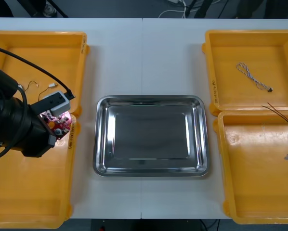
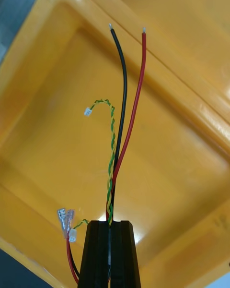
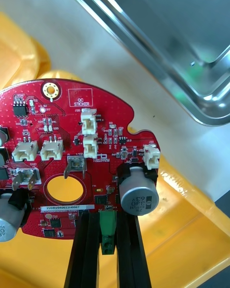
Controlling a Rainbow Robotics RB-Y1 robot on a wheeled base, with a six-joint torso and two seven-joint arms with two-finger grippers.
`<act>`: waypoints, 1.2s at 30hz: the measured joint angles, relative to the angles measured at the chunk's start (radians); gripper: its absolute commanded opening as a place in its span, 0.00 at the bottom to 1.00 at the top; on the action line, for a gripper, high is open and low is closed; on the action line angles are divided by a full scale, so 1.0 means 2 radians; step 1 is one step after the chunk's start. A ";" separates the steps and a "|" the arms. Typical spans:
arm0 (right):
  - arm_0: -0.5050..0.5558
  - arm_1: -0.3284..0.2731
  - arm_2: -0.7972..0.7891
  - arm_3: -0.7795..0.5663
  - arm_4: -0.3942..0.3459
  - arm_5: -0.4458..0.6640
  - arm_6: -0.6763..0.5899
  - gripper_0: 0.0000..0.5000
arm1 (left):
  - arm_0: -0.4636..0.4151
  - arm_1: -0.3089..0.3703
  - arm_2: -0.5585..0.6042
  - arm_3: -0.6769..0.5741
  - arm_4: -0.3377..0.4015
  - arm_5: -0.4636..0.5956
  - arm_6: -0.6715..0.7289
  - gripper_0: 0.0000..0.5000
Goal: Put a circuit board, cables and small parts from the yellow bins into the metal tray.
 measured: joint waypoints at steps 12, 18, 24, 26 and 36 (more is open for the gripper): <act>-0.056 -0.012 0.050 -0.016 -0.015 0.000 0.000 0.00 | -0.084 -0.012 -0.083 0.021 0.005 0.000 0.079 0.00; -0.074 -0.015 0.069 -0.017 -0.026 0.000 0.000 0.00 | -0.122 -0.039 -0.119 0.048 0.005 0.000 0.158 0.00; -0.091 -0.015 0.098 -0.017 -0.031 -0.014 0.000 0.00 | -0.151 -0.062 -0.175 0.059 -0.020 0.000 0.160 0.00; -0.099 -0.015 0.110 -0.018 -0.031 -0.016 0.000 0.00 | -0.159 -0.066 -0.194 0.062 -0.024 0.000 0.161 0.00; -0.147 -0.016 0.180 -0.021 -0.020 -0.017 0.000 0.00 | -0.179 -0.073 -0.271 0.080 -0.046 -0.047 0.247 0.00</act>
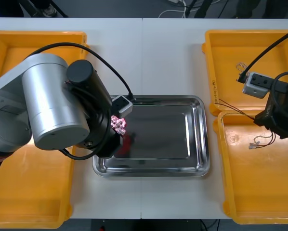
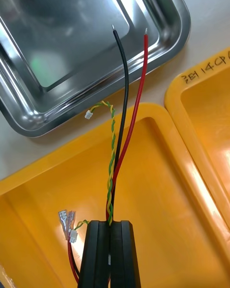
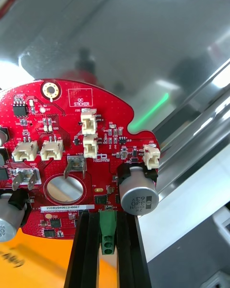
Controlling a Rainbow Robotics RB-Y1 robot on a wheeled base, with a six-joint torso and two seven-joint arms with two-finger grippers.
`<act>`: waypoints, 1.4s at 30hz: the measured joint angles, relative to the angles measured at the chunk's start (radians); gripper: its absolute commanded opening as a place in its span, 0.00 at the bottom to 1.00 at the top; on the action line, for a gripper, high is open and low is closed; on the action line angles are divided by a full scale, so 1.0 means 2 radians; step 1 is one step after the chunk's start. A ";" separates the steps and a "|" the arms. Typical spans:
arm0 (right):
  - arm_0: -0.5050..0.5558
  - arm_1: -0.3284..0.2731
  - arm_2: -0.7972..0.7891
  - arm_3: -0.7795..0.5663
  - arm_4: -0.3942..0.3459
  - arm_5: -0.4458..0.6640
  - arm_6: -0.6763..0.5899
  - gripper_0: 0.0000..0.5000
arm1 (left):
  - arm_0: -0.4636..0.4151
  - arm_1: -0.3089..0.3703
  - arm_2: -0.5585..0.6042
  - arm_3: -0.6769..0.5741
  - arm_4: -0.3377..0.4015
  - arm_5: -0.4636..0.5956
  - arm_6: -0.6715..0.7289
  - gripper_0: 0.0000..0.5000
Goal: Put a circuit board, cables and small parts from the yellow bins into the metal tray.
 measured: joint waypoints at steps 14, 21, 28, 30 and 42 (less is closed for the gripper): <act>-0.028 -0.001 0.062 -0.032 0.044 0.000 0.000 0.00 | -0.009 0.000 -0.071 0.033 -0.025 -0.059 0.014 0.00; -0.028 -0.001 0.083 -0.062 0.088 0.000 0.000 0.00 | -0.010 0.000 -0.096 0.049 -0.042 -0.076 0.014 0.00; -0.028 -0.001 0.099 -0.069 0.100 0.000 0.000 0.00 | -0.010 0.000 -0.116 0.058 -0.050 -0.095 0.014 0.00; -0.028 -0.001 0.099 -0.070 0.100 0.000 0.000 0.00 | -0.010 0.000 -0.119 0.062 -0.051 -0.100 0.014 0.00; -0.028 -0.002 0.106 -0.071 0.100 -0.001 -0.001 0.00 | -0.011 0.000 -0.139 0.072 -0.061 -0.121 0.014 0.00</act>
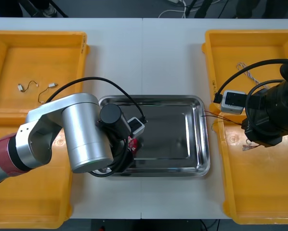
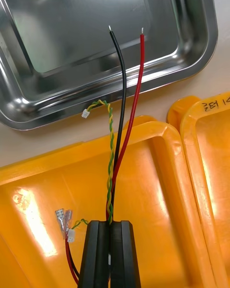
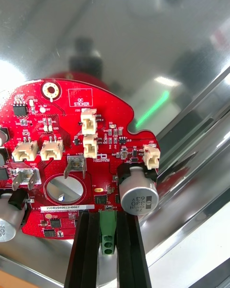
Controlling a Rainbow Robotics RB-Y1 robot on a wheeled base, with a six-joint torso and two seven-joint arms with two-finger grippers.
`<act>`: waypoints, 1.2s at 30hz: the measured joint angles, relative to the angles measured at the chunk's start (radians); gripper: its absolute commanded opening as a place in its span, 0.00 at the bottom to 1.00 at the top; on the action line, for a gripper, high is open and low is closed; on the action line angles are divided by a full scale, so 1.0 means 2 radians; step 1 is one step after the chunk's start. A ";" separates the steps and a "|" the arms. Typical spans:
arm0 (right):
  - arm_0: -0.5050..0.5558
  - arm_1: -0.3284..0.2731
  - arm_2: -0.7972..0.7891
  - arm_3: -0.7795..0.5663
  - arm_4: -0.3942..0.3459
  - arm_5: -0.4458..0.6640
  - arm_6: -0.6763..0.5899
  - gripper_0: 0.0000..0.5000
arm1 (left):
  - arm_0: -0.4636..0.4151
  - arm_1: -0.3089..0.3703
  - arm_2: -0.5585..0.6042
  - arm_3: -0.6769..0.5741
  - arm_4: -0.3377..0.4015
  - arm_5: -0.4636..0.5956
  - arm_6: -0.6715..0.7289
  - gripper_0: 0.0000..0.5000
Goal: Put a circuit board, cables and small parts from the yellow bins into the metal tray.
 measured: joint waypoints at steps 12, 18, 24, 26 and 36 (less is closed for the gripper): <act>-0.003 0.000 0.011 0.000 0.000 -0.002 0.000 0.00 | 0.000 0.000 -0.023 0.012 -0.007 -0.029 0.000 0.00; -0.004 -0.001 0.011 0.000 0.000 -0.002 0.000 0.00 | 0.000 0.000 -0.034 0.016 -0.013 -0.037 0.000 0.00; -0.004 -0.001 0.011 0.000 0.000 -0.002 0.000 0.00 | 0.000 0.000 -0.039 0.019 -0.017 -0.039 0.000 0.00; -0.004 -0.002 0.011 0.000 0.000 -0.002 0.000 0.00 | 0.000 0.000 -0.040 0.019 -0.018 -0.041 0.000 0.00; -0.004 -0.002 0.011 0.000 0.000 -0.002 0.000 0.00 | 0.000 0.001 -0.041 0.021 -0.019 -0.046 0.000 0.94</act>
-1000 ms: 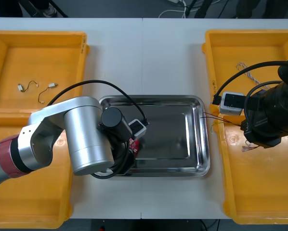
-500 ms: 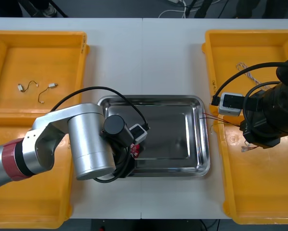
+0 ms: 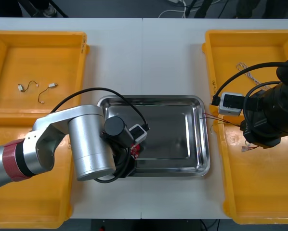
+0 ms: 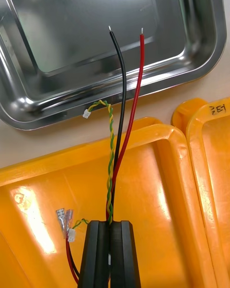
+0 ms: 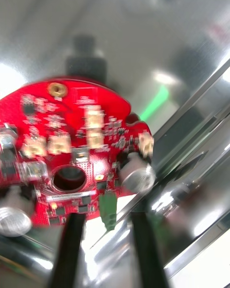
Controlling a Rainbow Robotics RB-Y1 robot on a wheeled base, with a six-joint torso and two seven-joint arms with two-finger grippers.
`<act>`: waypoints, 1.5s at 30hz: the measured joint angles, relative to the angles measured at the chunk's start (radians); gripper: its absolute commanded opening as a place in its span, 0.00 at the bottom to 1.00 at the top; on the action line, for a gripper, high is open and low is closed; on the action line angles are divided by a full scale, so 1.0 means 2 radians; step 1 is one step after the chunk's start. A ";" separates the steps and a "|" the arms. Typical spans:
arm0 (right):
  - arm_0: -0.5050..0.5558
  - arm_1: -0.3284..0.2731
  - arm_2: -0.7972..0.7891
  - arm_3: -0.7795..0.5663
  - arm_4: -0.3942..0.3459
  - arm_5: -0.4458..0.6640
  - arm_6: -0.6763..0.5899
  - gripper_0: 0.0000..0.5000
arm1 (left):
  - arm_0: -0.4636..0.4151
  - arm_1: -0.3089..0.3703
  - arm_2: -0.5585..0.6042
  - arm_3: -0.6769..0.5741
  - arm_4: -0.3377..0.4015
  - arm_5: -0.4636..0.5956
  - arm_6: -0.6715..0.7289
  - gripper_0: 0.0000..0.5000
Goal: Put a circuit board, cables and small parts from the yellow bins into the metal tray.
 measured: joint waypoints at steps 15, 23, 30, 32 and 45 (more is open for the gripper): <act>0.000 0.000 0.000 0.000 0.000 0.001 0.000 0.00 | 0.000 0.001 0.000 0.000 -0.005 -0.004 0.000 1.00; 0.000 0.000 0.002 0.000 0.000 0.001 0.000 0.00 | 0.000 0.006 0.027 0.000 0.025 0.008 0.000 1.00; -0.031 0.000 0.060 0.000 0.017 -0.018 0.000 0.00 | 0.000 0.006 0.107 -0.013 0.072 0.073 0.000 1.00; -0.048 0.000 0.085 0.000 0.026 -0.021 0.000 0.00 | 0.000 0.006 0.131 -0.020 0.084 0.091 0.000 1.00; -0.112 0.061 0.176 0.025 0.058 -0.022 -0.001 0.00 | -0.026 0.007 0.244 -0.030 0.129 0.205 -0.001 1.00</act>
